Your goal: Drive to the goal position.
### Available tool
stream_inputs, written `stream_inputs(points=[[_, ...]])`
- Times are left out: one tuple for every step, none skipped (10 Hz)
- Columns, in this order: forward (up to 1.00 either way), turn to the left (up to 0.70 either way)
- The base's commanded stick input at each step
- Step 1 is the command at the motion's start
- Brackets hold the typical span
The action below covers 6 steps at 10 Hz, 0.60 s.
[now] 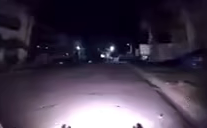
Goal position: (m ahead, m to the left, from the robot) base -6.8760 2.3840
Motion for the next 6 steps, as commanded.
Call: stream_inputs(points=[[0.0,0.45],[0.0,0.45],[0.0,0.45],[0.0,0.45],[0.0,0.45],[0.0,0.45]])
